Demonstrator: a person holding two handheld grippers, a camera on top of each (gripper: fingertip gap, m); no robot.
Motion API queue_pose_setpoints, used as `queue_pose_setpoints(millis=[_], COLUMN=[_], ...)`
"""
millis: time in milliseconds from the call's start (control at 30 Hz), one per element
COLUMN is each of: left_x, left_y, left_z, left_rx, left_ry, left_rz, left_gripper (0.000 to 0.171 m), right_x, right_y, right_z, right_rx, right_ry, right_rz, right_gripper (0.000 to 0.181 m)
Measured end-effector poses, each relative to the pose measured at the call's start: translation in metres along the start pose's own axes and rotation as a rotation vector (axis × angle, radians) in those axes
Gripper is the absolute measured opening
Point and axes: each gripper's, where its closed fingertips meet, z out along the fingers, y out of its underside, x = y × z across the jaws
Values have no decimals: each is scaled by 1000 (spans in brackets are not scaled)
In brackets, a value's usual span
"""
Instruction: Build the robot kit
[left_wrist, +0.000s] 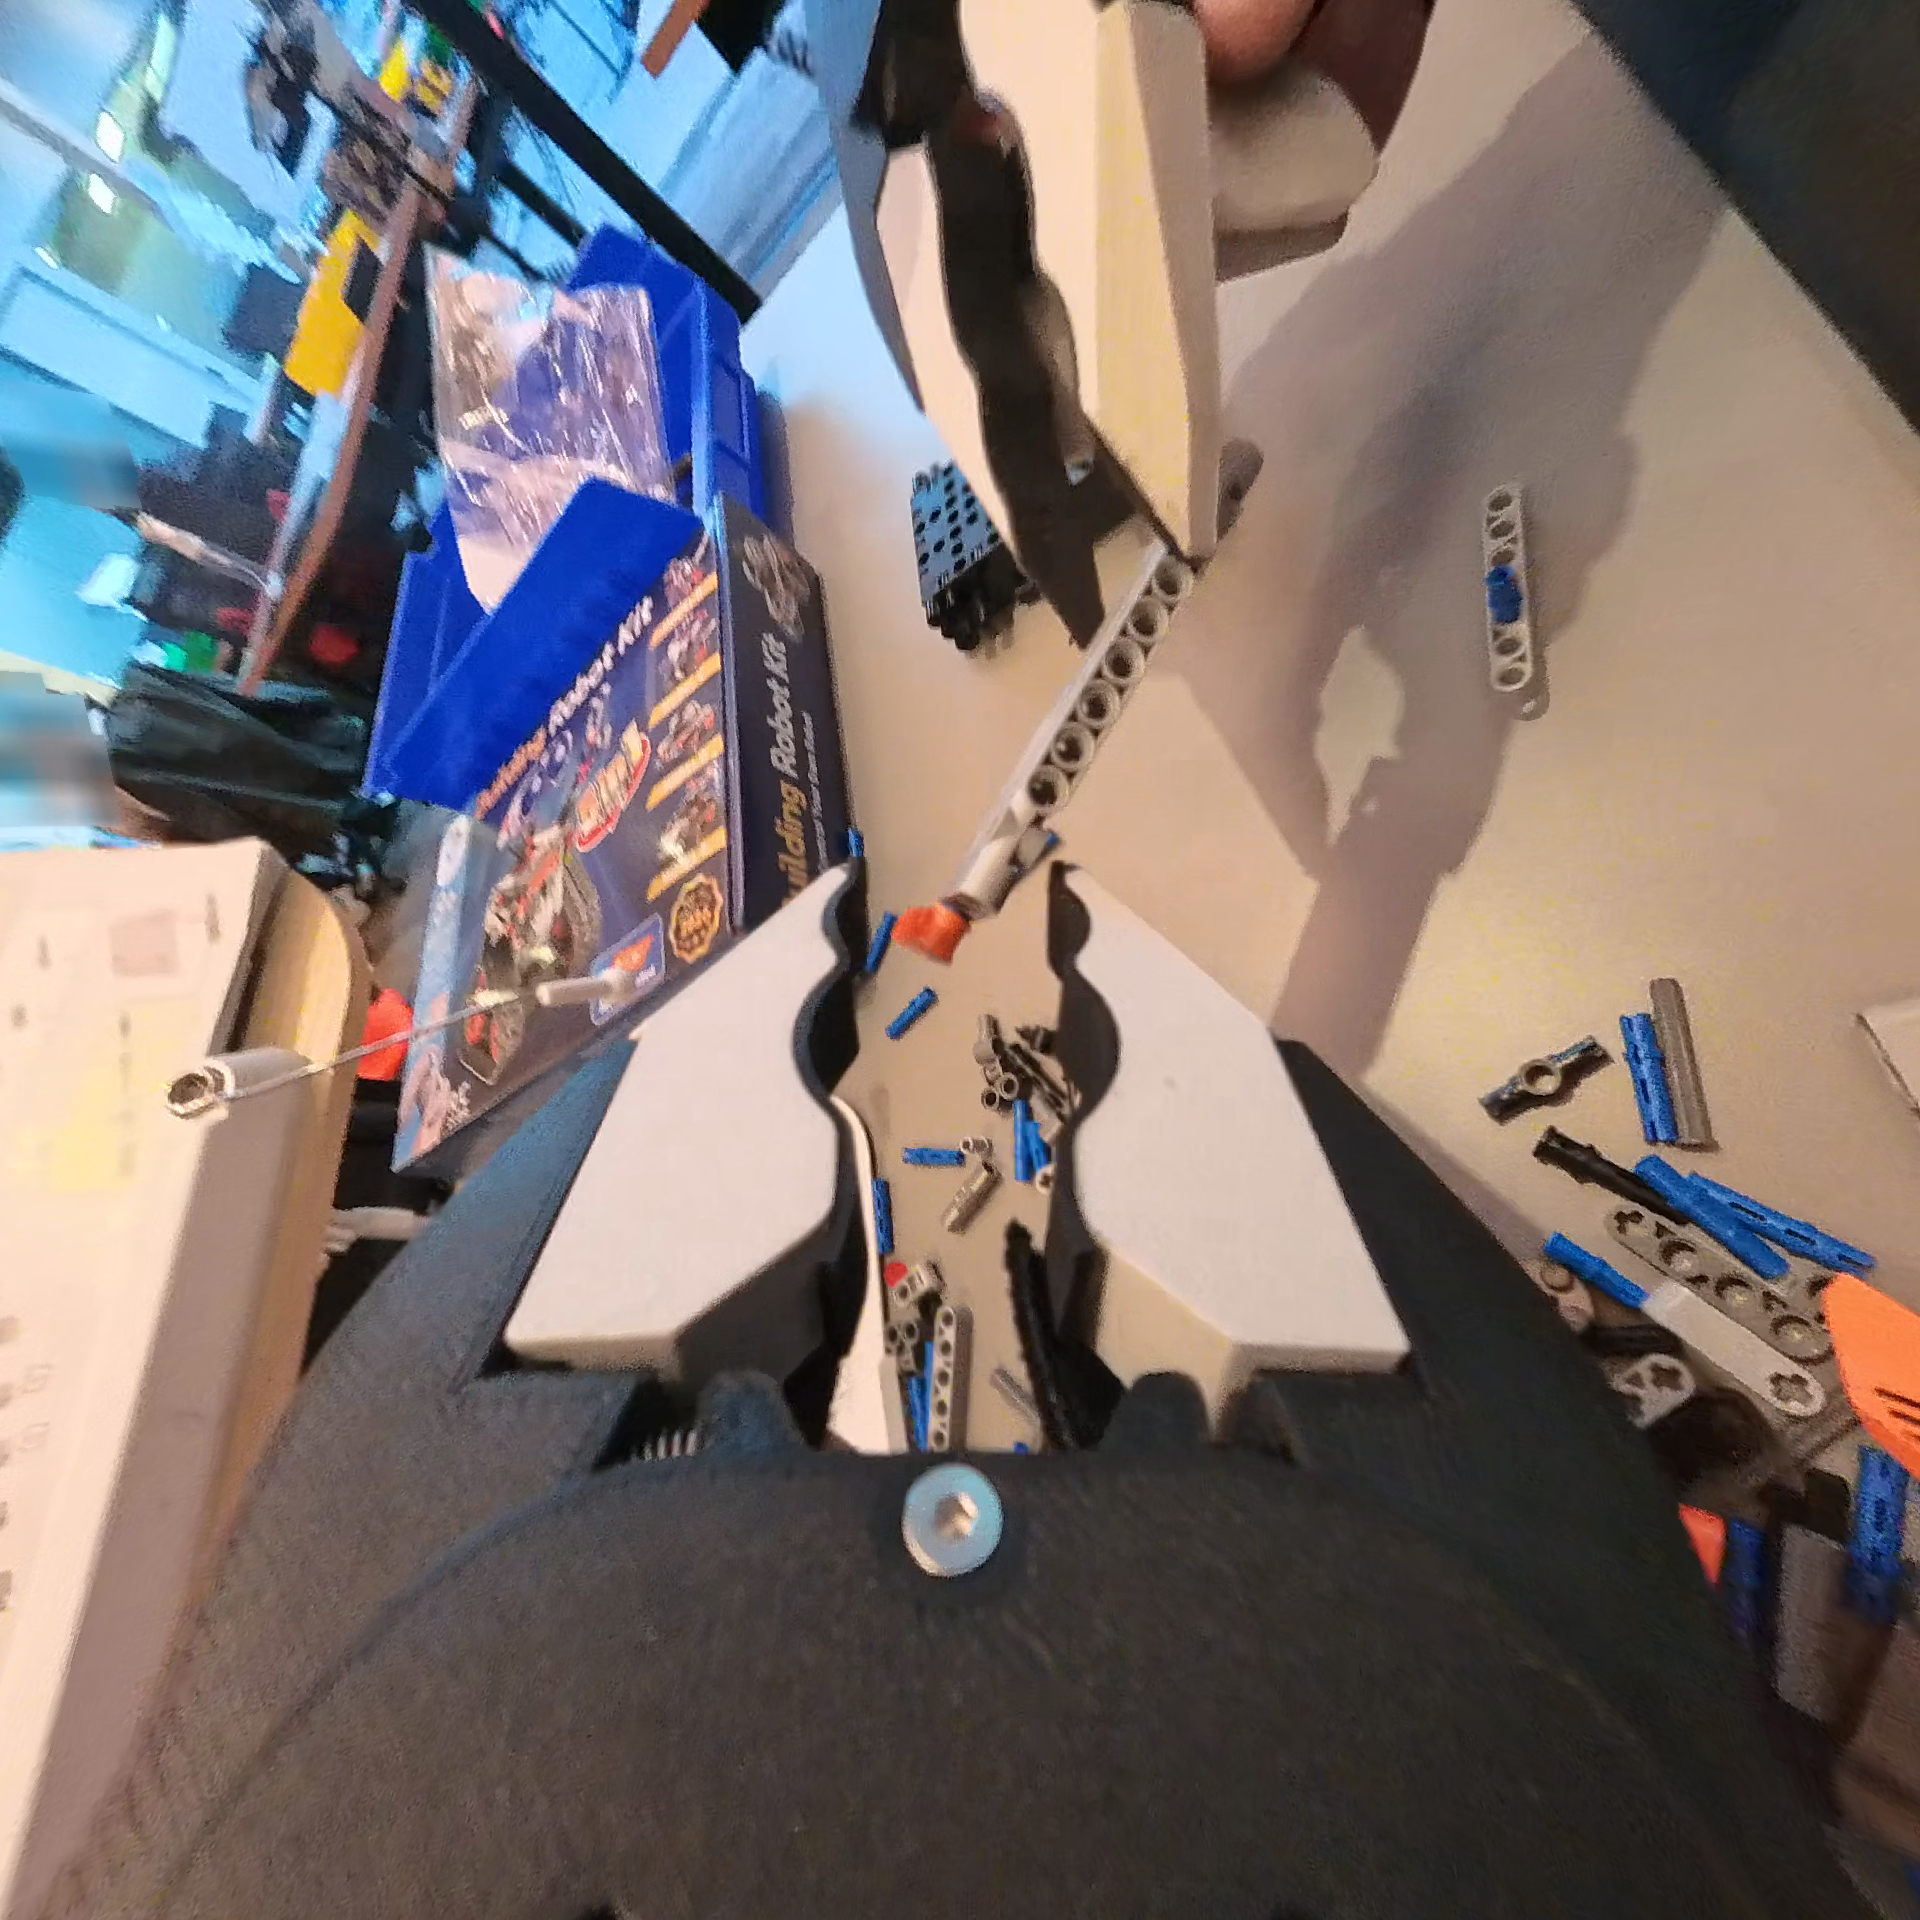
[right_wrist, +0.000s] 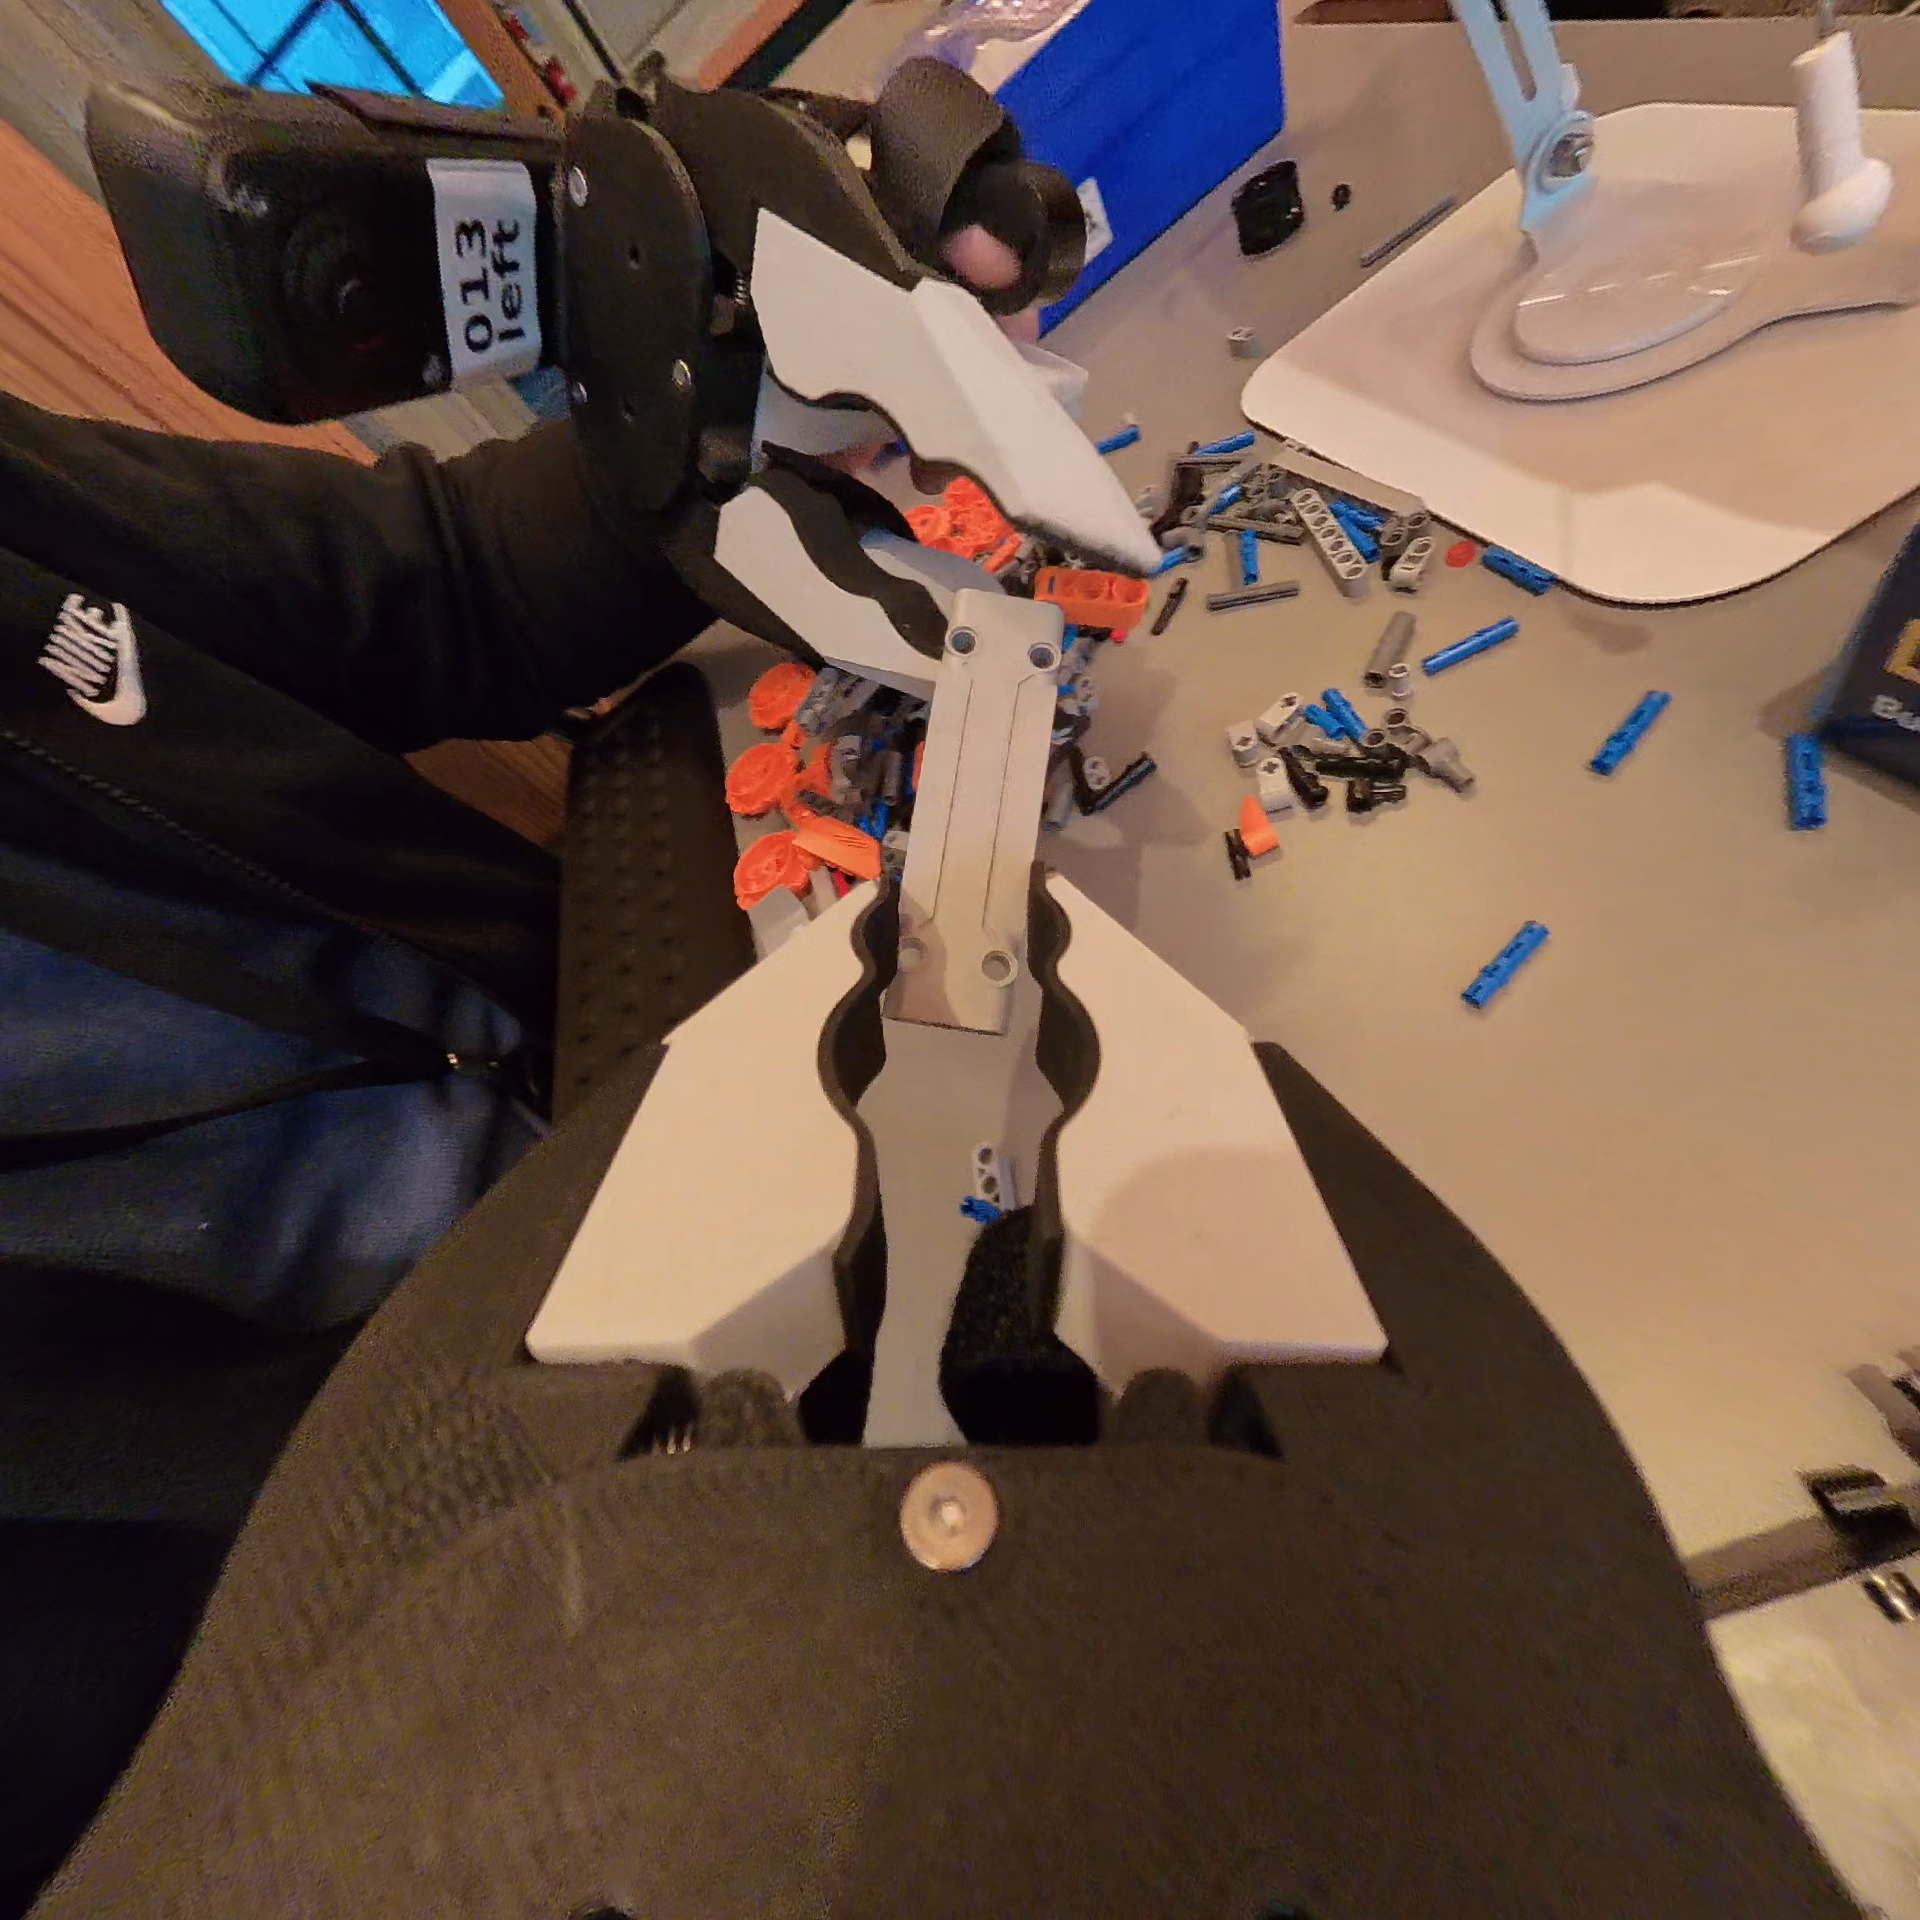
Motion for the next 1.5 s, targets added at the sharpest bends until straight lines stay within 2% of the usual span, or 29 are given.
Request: queue_pose_setpoints(millis=[67,167,267,433,533,600,1000,1200,1500], left_x=[3,6,8,8,12,13,15,17,29], left_y=[-8,-3,2,9,9,10,20,19,20], left_z=[-1,-2,-4,-9,-12,-15,-53,-61,-56], left_rx=[29,-3,-14,-29,-23,-24,87,147,155], left_ry=[-6,1,46,84,115,118,107,83,155], left_rz=[42,57,-58,-218,-276,-302,-539,-573,-619], left_gripper=[14,11,7,5,6,6,12,12,6], right_x=[-2,-2,-2,3,5,7,-18,-23,-14], right_y=[0,-3,-17,-23,-25,-26,-47,-51,-43], right_z=[1,0,-6,-6,-1,2,35,39,45], right_rx=[3,24,107,85,60,42,106,171,122], right_ry=[-25,-40,-25,146,238,276,164,87,194], right_rz=[15,27,-8,-206,-320,-358,-403,-354,-489], right_gripper=[23,24,22,28,13,12,7,7,15])
